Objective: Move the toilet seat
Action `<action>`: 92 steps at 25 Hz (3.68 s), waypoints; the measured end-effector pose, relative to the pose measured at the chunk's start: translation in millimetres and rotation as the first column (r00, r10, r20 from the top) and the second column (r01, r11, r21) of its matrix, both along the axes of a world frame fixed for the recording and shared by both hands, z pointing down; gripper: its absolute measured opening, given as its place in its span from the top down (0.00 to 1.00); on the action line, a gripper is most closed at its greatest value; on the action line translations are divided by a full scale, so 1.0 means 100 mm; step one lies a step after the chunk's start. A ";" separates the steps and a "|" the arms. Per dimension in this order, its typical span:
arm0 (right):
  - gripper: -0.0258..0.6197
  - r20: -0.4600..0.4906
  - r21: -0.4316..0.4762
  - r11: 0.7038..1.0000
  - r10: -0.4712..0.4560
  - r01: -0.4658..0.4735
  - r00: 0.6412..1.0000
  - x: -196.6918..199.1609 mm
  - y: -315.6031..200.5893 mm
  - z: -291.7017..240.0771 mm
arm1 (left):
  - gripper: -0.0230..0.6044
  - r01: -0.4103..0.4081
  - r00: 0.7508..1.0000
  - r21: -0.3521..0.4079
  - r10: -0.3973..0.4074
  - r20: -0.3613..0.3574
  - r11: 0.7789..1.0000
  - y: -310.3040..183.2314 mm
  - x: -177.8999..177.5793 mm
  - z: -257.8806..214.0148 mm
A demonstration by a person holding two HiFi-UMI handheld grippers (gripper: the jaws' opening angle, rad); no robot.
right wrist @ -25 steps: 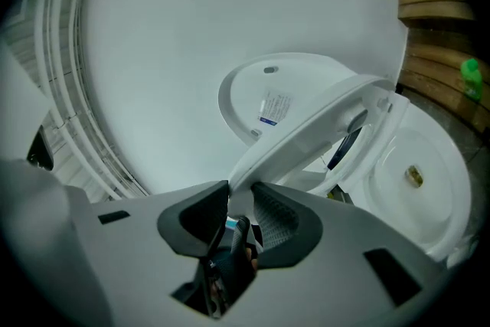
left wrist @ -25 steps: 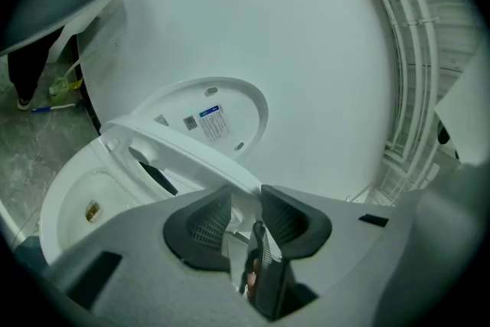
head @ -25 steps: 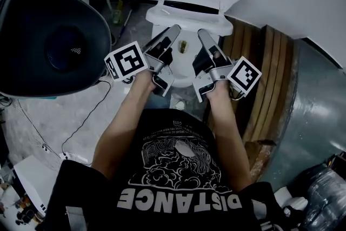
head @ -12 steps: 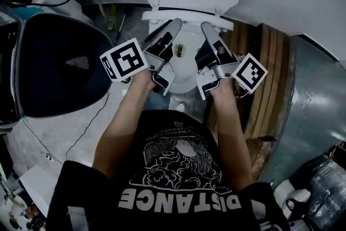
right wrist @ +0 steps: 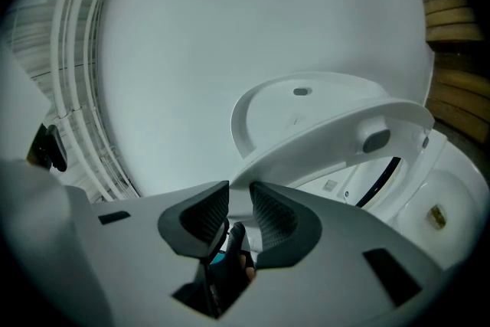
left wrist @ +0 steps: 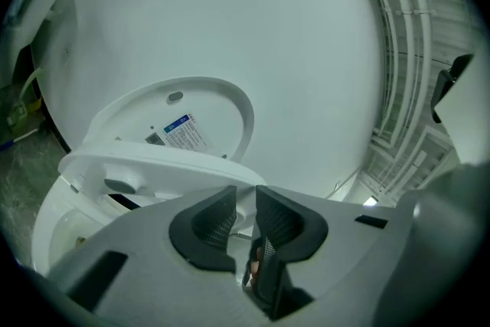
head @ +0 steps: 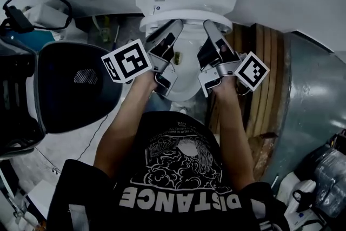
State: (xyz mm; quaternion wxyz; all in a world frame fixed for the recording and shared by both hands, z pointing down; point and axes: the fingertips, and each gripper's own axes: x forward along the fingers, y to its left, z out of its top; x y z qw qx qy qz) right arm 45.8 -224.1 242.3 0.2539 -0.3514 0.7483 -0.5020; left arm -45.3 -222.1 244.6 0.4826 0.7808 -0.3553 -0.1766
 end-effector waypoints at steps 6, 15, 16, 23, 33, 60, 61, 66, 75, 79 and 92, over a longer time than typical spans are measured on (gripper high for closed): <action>0.80 -0.028 0.010 0.999 0.053 -0.052 0.998 0.01 -0.24 0.00 | 0.82 -0.054 0.998 0.011 0.054 0.015 0.998 -0.24 0.00 0.00; 0.87 -0.064 0.025 0.993 0.116 -0.115 0.991 0.06 -0.71 0.00 | 0.84 -0.116 0.993 0.025 0.115 0.022 0.993 -0.71 0.03 -0.04; 0.87 -0.069 0.026 0.992 0.122 -0.120 0.990 0.06 -0.78 0.02 | 0.84 -0.125 0.992 0.026 0.125 0.023 0.992 -0.78 0.03 -0.03; 0.88 -0.133 0.040 0.992 0.120 -0.116 0.984 0.01 -0.92 -0.05 | 0.87 -0.124 0.991 0.049 0.121 0.059 0.991 -0.91 0.00 -0.09; 0.89 -0.236 0.083 0.994 0.084 -0.066 0.968 -0.03 -1.06 -0.10 | 0.92 -0.071 0.991 0.091 0.060 0.122 0.993 -1.05 -0.04 -0.14; 0.90 -0.204 0.021 1.000 0.004 0.001 0.979 -0.12 -1.87 0.09 | 0.94 0.041 0.923 0.140 -0.091 0.373 0.989 -1.90 -0.13 0.07; 0.90 -0.205 0.019 1.000 0.005 -0.001 0.979 -0.09 -1.91 0.10 | 0.94 0.043 0.921 0.140 -0.093 0.379 0.989 -1.93 -0.11 0.08; 0.90 -0.228 0.010 1.000 0.001 0.001 0.974 0.00 -2.10 0.11 | 0.94 0.060 0.917 0.142 -0.111 0.384 0.988 -2.11 -0.07 0.10; 0.90 -0.240 0.030 1.000 0.000 0.007 0.971 0.00 -2.17 0.13 | 0.94 0.059 0.904 0.154 -0.118 0.410 0.986 -2.18 -0.04 0.15; 0.90 -0.242 0.044 0.999 0.001 0.010 0.970 -0.01 -2.16 0.07 | 0.94 0.058 0.900 0.168 -0.125 0.418 0.984 -2.17 -0.05 0.12; 0.90 -0.237 0.077 0.997 0.015 0.003 0.971 -0.01 -2.20 0.04 | 0.94 0.039 0.893 0.195 -0.122 0.433 0.980 -2.19 -0.03 0.13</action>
